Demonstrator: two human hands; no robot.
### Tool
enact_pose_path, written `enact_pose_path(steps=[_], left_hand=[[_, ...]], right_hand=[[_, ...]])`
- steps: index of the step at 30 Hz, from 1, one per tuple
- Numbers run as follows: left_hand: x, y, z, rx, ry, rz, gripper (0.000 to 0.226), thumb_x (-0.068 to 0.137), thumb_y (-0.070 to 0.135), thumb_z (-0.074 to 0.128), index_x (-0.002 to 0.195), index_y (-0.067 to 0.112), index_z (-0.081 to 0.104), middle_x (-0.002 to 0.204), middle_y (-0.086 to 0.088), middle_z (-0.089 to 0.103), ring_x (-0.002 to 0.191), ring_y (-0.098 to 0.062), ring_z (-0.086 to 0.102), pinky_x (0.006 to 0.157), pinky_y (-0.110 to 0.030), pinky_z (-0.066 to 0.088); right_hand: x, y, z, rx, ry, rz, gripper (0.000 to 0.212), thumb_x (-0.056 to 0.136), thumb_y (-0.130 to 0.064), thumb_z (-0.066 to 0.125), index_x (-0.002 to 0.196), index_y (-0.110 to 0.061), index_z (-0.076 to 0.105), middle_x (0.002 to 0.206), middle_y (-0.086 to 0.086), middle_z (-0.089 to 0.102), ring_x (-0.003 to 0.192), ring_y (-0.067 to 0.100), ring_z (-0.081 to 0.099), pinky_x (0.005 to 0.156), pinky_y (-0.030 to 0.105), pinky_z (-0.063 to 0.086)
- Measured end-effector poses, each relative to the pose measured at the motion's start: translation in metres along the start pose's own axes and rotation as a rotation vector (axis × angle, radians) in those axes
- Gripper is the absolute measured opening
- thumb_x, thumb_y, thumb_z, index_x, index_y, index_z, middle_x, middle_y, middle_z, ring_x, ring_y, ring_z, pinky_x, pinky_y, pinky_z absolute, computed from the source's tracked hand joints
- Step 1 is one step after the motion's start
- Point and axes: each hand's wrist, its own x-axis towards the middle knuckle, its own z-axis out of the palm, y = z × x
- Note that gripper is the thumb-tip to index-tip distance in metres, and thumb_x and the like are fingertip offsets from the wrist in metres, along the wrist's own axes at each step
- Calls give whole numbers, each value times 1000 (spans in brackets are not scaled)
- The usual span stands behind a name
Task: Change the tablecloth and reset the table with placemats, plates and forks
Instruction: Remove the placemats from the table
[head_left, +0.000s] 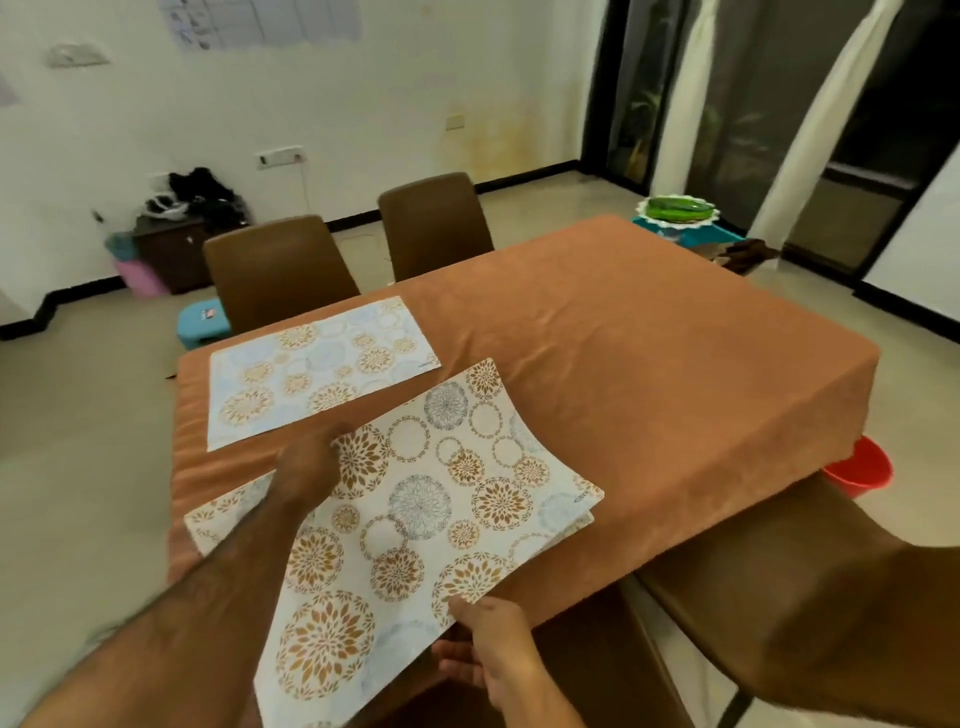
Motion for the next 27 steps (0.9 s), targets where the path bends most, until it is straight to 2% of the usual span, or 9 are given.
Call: enact_pose_path(steps=[5, 9, 14, 17, 21, 23, 24, 26, 27], left_hand=[[75, -29, 34, -50, -132, 103, 43, 97, -1, 44, 126, 25, 62, 132, -5, 61, 112, -25, 60, 84, -32, 52], [109, -42, 59, -21, -181, 215, 53, 88, -9, 45, 123, 27, 64, 133, -1, 61, 118, -24, 56, 97, -41, 49], [124, -47, 70, 95, -233, 245, 40, 95, 2, 47, 128, 20, 62, 137, -8, 58, 125, -31, 52, 108, -45, 41], [125, -46, 70, 204, -282, 210, 41, 97, 3, 46, 137, 13, 54, 141, -12, 52, 129, -33, 48, 109, -42, 37], [127, -50, 70, 292, -415, 174, 48, 92, 3, 46, 138, 16, 51, 132, -15, 57, 117, -34, 56, 95, -43, 51], [126, -48, 69, 313, -426, 186, 47, 91, 2, 47, 136, 12, 52, 129, -17, 58, 115, -35, 58, 92, -42, 51], [126, -48, 69, 329, -427, 197, 46, 91, 1, 48, 136, 10, 52, 129, -18, 58, 116, -35, 57, 93, -41, 50], [129, -50, 70, 350, -443, 222, 46, 91, 1, 49, 136, 9, 53, 129, -18, 58, 117, -34, 57, 95, -40, 49], [131, -51, 71, 347, -452, 226, 46, 90, 1, 50, 136, 8, 54, 129, -17, 59, 116, -34, 58, 95, -39, 50]], right_hand=[[45, -2, 36, 91, 181, -16, 16, 91, -11, 69, 100, 1, 62, 106, 24, 67, 57, 25, 68, 60, 40, 60], [66, 1, 49, 119, 317, -4, 22, 89, -13, 71, 99, 0, 57, 102, 23, 67, 61, 28, 72, 51, 36, 58], [72, 7, 57, 55, 455, -21, 16, 89, -16, 71, 92, -3, 61, 90, 15, 68, 65, 27, 74, 55, 39, 61], [66, 6, 66, -53, 566, -48, 8, 91, -16, 68, 91, -14, 60, 84, 10, 70, 61, 24, 73, 56, 40, 62], [58, 3, 75, -114, 657, -26, 25, 95, -11, 60, 78, -17, 42, 72, 8, 63, 69, 29, 73, 63, 43, 62], [57, 3, 78, -156, 648, -20, 16, 96, -8, 56, 86, -11, 43, 75, 10, 61, 78, 32, 73, 65, 42, 62], [60, 5, 78, -128, 658, -35, 13, 93, -8, 57, 99, -8, 45, 83, 12, 63, 79, 31, 72, 60, 39, 62], [70, 12, 79, -49, 679, -70, 48, 85, -11, 62, 128, -12, 42, 103, 17, 66, 78, 30, 72, 50, 33, 60], [76, 16, 78, -24, 697, -69, 57, 82, -13, 63, 134, -15, 40, 110, 17, 65, 80, 30, 72, 55, 35, 61]])
